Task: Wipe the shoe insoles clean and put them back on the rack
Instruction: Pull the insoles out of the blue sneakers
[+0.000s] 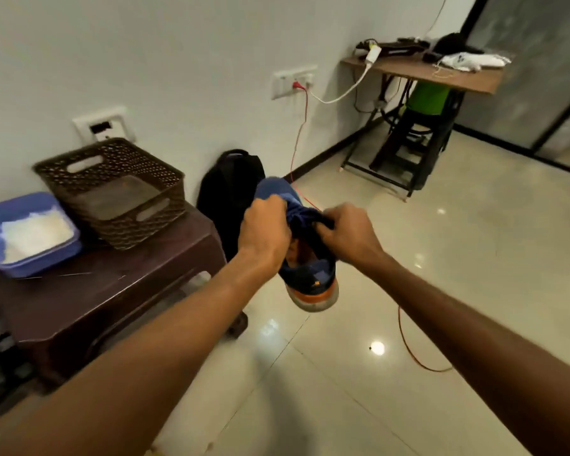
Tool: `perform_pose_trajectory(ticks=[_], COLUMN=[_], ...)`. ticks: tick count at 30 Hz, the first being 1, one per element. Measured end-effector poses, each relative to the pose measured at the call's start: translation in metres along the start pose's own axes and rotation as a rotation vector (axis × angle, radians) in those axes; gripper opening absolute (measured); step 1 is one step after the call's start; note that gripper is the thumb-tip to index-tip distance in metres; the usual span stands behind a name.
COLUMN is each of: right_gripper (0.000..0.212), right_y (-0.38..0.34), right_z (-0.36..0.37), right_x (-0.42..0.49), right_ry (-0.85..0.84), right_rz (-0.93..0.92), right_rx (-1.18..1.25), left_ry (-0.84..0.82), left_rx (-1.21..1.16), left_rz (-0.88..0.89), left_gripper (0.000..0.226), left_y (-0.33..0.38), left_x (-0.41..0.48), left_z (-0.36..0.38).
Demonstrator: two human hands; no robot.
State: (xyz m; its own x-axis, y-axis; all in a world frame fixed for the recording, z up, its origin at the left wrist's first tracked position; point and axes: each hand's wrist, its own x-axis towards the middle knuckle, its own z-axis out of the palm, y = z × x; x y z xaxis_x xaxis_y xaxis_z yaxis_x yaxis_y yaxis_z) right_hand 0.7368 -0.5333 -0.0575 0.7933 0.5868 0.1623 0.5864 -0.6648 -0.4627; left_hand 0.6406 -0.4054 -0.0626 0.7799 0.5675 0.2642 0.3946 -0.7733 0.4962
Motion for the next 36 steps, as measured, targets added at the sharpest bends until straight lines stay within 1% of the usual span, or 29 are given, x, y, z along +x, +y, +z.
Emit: perform_pose_trajectory(ticks=[2, 7, 10, 14, 16, 19, 22, 23, 25, 26, 28, 30, 32, 33, 36], right_gripper=[0.023, 0.021, 0.019, 0.017, 0.015, 0.015, 0.018, 0.02, 0.023, 0.026, 0.03, 0.026, 0.02, 0.02, 0.018], right_y=[0.048, 0.133, 0.174, 0.219, 0.238, 0.257, 0.267, 0.27, 0.271, 0.271, 0.271, 0.268, 0.261, 0.257, 0.225], right_z=[0.026, 0.106, 0.152, 0.218, 0.255, 0.313, 0.361, 0.371, 0.384, 0.386, 0.386, 0.376, 0.359, 0.35, 0.307], right_x=[-0.004, -0.026, -0.042, -0.069, -0.086, -0.119, -0.15, -0.159, -0.169, -0.171, -0.171, -0.167, -0.158, -0.152, -0.123], right_ry=[-0.021, -0.1, -0.132, -0.179, -0.213, -0.289, -0.384, -0.392, -0.389, -0.399, -0.421, -0.447, -0.434, -0.409, -0.32], right_rz=[0.075, 0.231, 0.311, 0.448, 0.508, 0.627, 0.79, 0.842, 0.91, 0.917, 0.907, 0.875, 0.842, 0.824, 0.725], right_rx=[0.046, 0.165, 0.21, 0.289, 0.318, 0.364, 0.362, 0.37, 0.389, 0.377, 0.353, 0.326, 0.286, 0.28, 0.319], left_ry=[-0.064, -0.197, -0.285, -0.4, -0.509, -0.78, -0.952, -0.994, -1.043, -1.056, -1.051, -1.078, -1.078, -1.061, -0.95], left_rx=[0.049, 0.097, 0.104, 0.031, 0.037, 0.001, 0.018, 0.011, 0.014, -0.007, -0.038, -0.01, 0.023, 0.029, 0.057], left_rz=[-0.011, -0.039, -0.082, -0.133, -0.102, -0.125, -0.173, -0.18, -0.192, -0.228, -0.246, -0.219, -0.172, -0.155, -0.136], left_gripper=[0.019, 0.018, 0.016, 0.012, 0.017, 0.023, 0.028, 0.029, 0.031, 0.03, 0.022, 0.015, 0.016, 0.017, 0.024], left_y=[0.005, -0.014, -0.025, -0.052, -0.069, -0.1, -0.129, -0.135, -0.143, -0.144, -0.145, -0.143, -0.135, -0.131, -0.119], left_x=[-0.001, -0.016, -0.034, -0.06, -0.074, -0.103, -0.129, -0.137, -0.151, -0.157, -0.165, -0.165, -0.156, -0.148, -0.111], left_z=[0.052, 0.166, 0.218, 0.287, 0.315, 0.349, 0.368, 0.373, 0.381, 0.383, 0.387, 0.383, 0.37, 0.363, 0.317])
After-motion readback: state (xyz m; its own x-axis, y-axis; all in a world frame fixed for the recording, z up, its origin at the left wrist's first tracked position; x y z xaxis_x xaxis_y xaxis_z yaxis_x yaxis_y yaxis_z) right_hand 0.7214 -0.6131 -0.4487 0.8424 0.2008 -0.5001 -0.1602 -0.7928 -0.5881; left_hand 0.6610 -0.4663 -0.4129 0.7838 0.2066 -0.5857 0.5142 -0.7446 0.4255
